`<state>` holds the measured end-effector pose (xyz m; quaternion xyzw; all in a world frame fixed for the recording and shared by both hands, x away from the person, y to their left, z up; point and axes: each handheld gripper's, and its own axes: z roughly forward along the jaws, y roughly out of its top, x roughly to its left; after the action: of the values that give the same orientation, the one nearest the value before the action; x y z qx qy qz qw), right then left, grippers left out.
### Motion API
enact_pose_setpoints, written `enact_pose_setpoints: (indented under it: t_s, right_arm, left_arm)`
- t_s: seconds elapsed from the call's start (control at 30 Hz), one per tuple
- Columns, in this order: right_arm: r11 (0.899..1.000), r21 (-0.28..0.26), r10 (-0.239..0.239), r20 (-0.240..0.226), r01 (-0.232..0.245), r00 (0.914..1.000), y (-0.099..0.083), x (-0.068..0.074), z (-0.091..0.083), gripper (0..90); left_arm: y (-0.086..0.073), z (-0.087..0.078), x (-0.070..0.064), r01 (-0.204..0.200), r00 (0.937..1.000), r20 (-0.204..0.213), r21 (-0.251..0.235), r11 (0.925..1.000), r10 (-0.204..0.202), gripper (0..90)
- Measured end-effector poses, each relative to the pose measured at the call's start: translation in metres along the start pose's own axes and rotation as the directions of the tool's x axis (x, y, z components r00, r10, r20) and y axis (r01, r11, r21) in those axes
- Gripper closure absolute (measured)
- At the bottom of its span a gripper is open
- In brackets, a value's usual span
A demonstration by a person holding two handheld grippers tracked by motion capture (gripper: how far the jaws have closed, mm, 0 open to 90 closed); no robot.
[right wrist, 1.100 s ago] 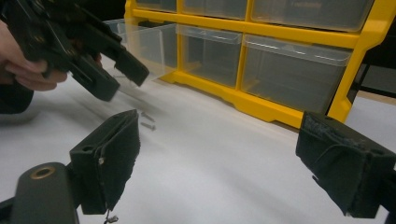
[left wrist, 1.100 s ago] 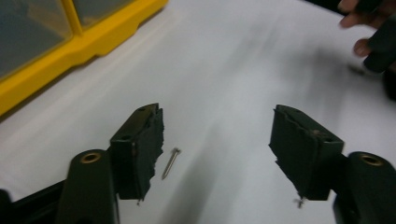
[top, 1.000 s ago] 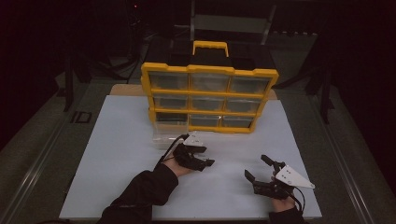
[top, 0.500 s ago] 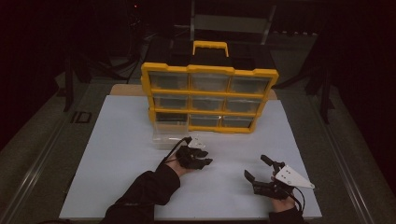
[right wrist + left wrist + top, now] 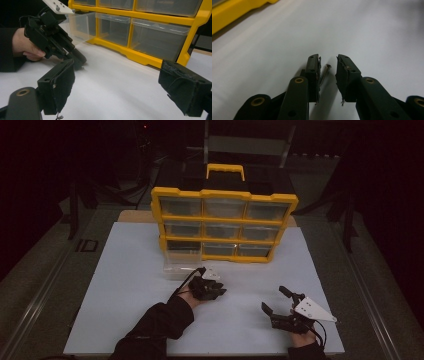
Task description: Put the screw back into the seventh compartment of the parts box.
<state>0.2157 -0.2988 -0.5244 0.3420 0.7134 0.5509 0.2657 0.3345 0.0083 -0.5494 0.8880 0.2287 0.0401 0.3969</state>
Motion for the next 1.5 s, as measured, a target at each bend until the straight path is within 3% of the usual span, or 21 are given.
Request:
enact_pose_setpoints:
  t_s: [0.37, 0.6, 0.8, 0.97, 1.13, 1.5]
  right_arm:
    - [1.0, 0.001, -0.001, -0.001, 0.001, 1.0, 0.0, 0.0, 0.0, 13.5]
    - [1.0, 0.003, -0.002, -0.002, 0.002, 1.0, 0.0, 0.0, 0.001, 13.4]
    - [1.0, 0.003, -0.001, -0.001, 0.001, 1.0, 0.0, 0.0, 0.001, 13.5]
    - [1.0, 0.0, 0.006, 0.001, -0.006, 1.0, 0.0, -0.001, 0.0, 13.5]
    - [1.0, 0.0, 0.006, 0.002, -0.006, 1.0, 0.0, -0.001, 0.0, 13.5]
    - [1.0, 0.003, 0.008, 0.003, -0.008, 1.0, -0.001, -0.001, 0.001, 13.4]
  left_arm:
    - [0.0, 0.0, -0.001, -0.007, 0.9997, -0.022, 0.003, 1.0, 0.007, 77.5]
    - [0.0, 0.001, -0.003, -0.019, 0.9997, -0.017, 0.011, 0.9998, 0.02, 85.3]
    - [0.001, 0.001, -0.003, -0.01, 0.9998, -0.019, 0.013, 0.9999, 0.01, 86.4]
    - [0.004, -0.002, -0.011, -0.025, 0.9997, 0.006, 0.03, 0.9992, 0.024, 86.5]
    - [0.011, -0.011, -0.016, -0.045, 0.9989, 0.018, 0.033, 0.9985, 0.044, 86.6]
    - [0.028, -0.043, -0.02, -0.056, 0.9982, 0.02, -0.016, 0.9983, 0.057, 86.6]
